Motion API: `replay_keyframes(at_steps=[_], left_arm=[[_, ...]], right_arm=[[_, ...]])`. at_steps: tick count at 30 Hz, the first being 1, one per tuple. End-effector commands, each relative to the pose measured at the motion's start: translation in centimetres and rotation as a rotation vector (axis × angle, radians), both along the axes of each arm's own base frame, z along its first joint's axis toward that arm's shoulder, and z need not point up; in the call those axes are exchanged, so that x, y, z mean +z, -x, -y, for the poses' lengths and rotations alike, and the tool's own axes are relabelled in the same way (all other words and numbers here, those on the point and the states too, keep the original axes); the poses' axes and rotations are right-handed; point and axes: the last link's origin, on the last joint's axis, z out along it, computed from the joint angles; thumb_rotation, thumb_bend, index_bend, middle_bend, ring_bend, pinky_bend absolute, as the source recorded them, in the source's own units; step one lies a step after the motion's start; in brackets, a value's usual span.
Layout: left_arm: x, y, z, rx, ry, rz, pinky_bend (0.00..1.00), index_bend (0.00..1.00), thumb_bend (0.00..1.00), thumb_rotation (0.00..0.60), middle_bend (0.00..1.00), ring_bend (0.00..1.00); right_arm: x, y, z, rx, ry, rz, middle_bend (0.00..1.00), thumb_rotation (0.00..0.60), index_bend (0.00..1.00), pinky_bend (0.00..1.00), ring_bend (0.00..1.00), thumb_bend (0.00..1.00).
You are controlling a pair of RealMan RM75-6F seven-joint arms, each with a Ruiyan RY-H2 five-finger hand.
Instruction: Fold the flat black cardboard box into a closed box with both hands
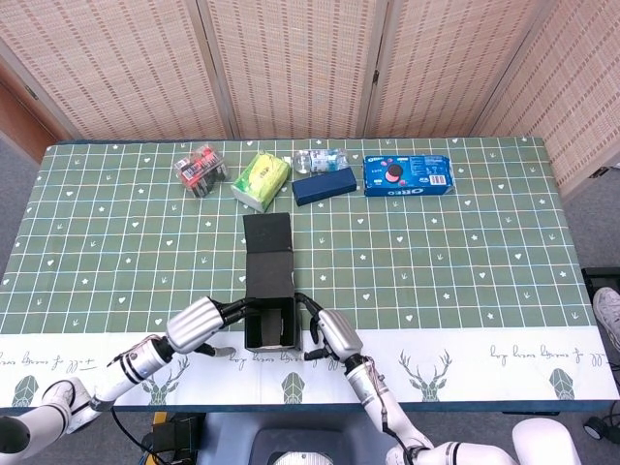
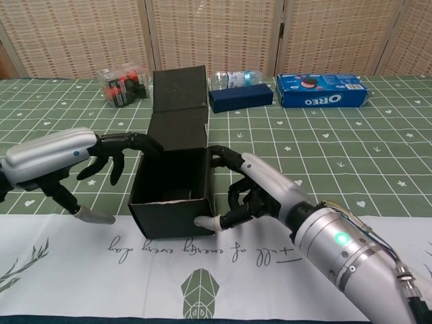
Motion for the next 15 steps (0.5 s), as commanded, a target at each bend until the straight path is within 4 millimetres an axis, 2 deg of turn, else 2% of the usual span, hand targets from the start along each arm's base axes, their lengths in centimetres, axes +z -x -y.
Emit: replay_keyframes(at_steps=[1, 7, 11, 15], left_arm=[[0.5, 0.3, -0.1, 0.011, -0.011, 0.0, 0.78, 0.14, 0.11, 0.6, 0.13, 0.52], [1.5, 1.0, -0.3, 0.046, -0.028, -0.003, 0.78, 0.1, 0.11, 0.6, 0.09, 0.52], [2.2, 1.4, -0.2, 0.073, -0.037, -0.011, 0.78, 0.02, 0.11, 0.6, 0.05, 0.52], [2.8, 1.6, -0.2, 0.111, -0.035, -0.012, 0.8, 0.0, 0.11, 0.6, 0.02, 0.52]], right_arm=[[0.0, 0.1, 0.0, -0.003, -0.002, -0.002, 0.19, 0.6, 0.03, 1.0, 0.72, 0.38], [0.4, 0.2, 0.0, 0.008, -0.01, -0.01, 0.1, 0.6, 0.0, 1.0, 0.69, 0.22], [1.1, 0.5, -0.2, 0.019, -0.033, -0.031, 0.02, 0.6, 0.0, 1.0, 0.65, 0.11], [2.3, 0.8, -0.5, 0.021, -0.049, -0.059, 0.0, 0.6, 0.0, 1.0, 0.63, 0.08]])
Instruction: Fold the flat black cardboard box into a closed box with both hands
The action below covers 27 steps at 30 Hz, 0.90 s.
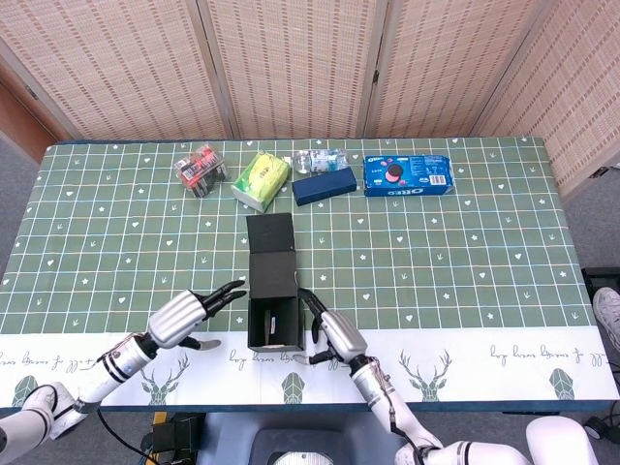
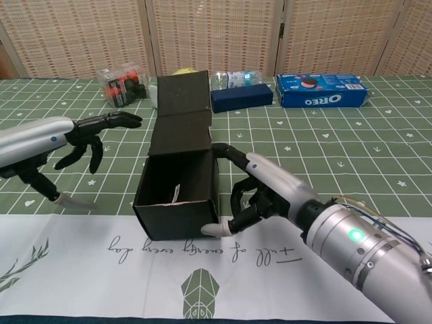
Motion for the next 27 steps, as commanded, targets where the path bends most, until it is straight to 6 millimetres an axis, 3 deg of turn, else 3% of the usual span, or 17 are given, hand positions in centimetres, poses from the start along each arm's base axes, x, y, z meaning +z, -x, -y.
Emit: replay_keyframes(at_steps=[1, 13, 22, 27], left_arm=[[0.5, 0.2, 0.1, 0.044, 0.006, 0.004, 0.8, 0.0, 0.11, 0.6, 0.01, 0.52], [1.4, -0.7, 0.7, 0.302, 0.158, 0.166, 0.81, 0.0, 0.11, 0.6, 0.0, 0.52], [1.1, -0.5, 1.3, 0.53, 0.319, 0.288, 0.82, 0.0, 0.11, 0.6, 0.0, 0.54], [0.3, 0.0, 1.5, 0.623, 0.377, 0.336, 0.84, 0.0, 0.11, 0.6, 0.0, 0.53]], right_arm=[[1.1, 0.5, -0.2, -0.004, -0.019, -0.032, 0.0, 0.6, 0.0, 1.0, 0.62, 0.07], [7.3, 2.2, -0.7, -0.026, -0.045, -0.144, 0.0, 0.6, 0.0, 0.99, 0.61, 0.05], [15.3, 0.0, 0.5, -0.002, 0.067, -0.078, 0.0, 0.6, 0.0, 0.99, 0.61, 0.08], [17.6, -0.5, 1.1, -0.011, 0.132, -0.035, 0.0, 0.6, 0.0, 0.99, 0.61, 0.08]])
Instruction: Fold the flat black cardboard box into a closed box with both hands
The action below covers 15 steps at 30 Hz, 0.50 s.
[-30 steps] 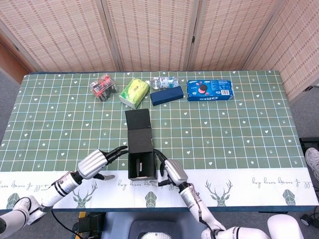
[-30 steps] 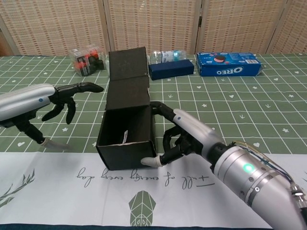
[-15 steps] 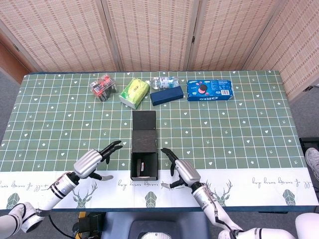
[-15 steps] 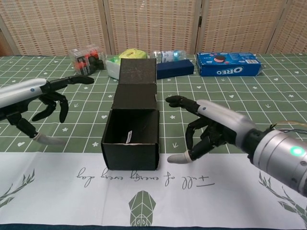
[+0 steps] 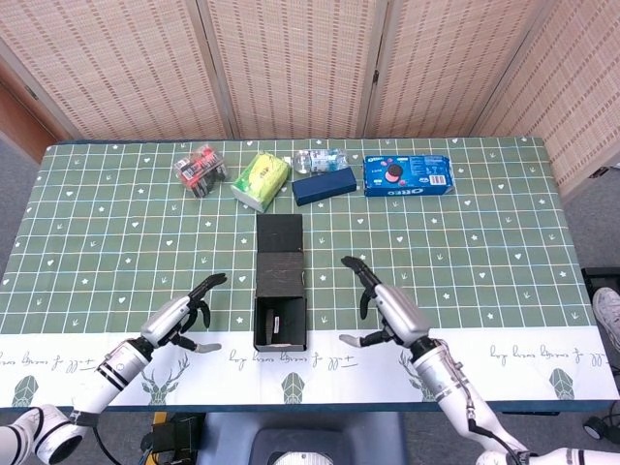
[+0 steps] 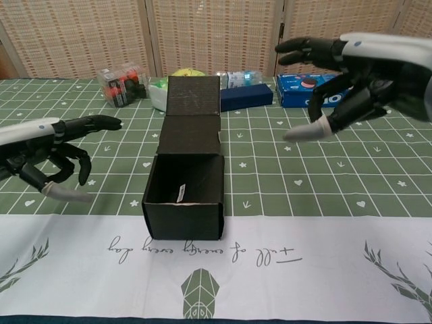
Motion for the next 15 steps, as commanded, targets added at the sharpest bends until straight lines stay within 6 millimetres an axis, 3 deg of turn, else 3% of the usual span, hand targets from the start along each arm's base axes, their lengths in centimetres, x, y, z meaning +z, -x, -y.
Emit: replay_keyframes(at_steps=[1, 8, 15], left_arm=[[-0.8, 0.4, 0.1, 0.066, 0.038, 0.025, 0.84, 0.0, 0.11, 0.6, 0.0, 0.53], [-2.4, 0.4, 1.0, 0.079, 0.07, 0.025, 0.85, 0.0, 0.11, 0.6, 0.0, 0.53], [-4.5, -1.0, 1.4, 0.067, 0.077, 0.052, 0.86, 0.0, 0.11, 0.6, 0.0, 0.53]], right_arm=[[1.1, -0.2, 0.2, -0.005, 0.03, 0.031, 0.0, 0.6, 0.0, 0.99, 0.61, 0.09], [1.4, 0.1, 0.0, -0.009, 0.035, 0.044, 0.01, 0.6, 0.0, 0.99, 0.61, 0.09], [1.3, 0.5, -0.2, -0.014, 0.034, 0.052, 0.02, 0.6, 0.0, 0.99, 0.61, 0.09]])
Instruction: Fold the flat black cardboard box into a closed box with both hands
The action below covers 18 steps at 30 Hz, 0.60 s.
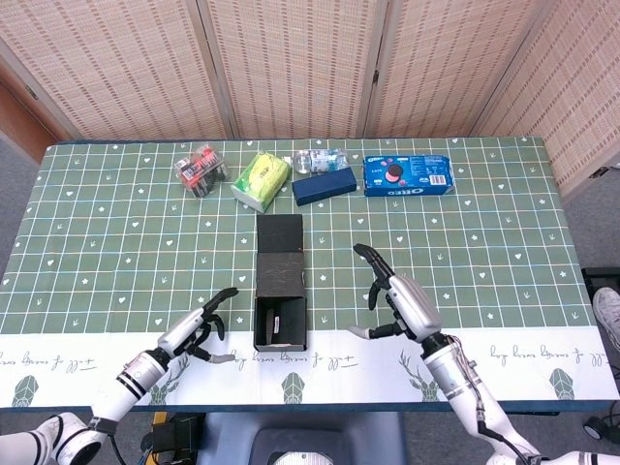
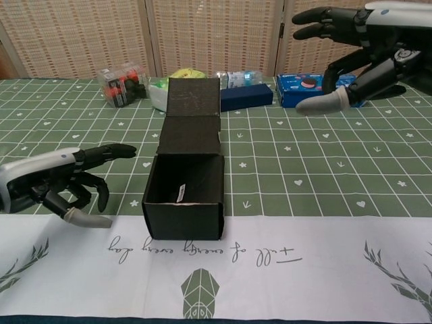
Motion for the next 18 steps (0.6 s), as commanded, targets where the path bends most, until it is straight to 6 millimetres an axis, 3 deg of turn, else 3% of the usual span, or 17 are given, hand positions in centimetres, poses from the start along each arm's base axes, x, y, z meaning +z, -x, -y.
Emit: replay_keyframes(at_steps=[1, 18], left_arm=[[-0.9, -0.7, -0.2, -0.005, -0.008, 0.006, 0.86, 0.0, 0.11, 0.6, 0.0, 0.53], [-3.8, -3.2, -1.3, 0.017, 0.03, 0.029, 0.86, 0.0, 0.11, 0.6, 0.0, 0.53]], right_arm=[[0.0, 0.2, -0.1, -0.005, 0.0, 0.005, 0.02, 0.6, 0.0, 0.99, 0.61, 0.09], [0.8, 1.6, -0.5, -0.027, 0.022, 0.032, 0.03, 0.6, 0.0, 0.99, 0.61, 0.09]])
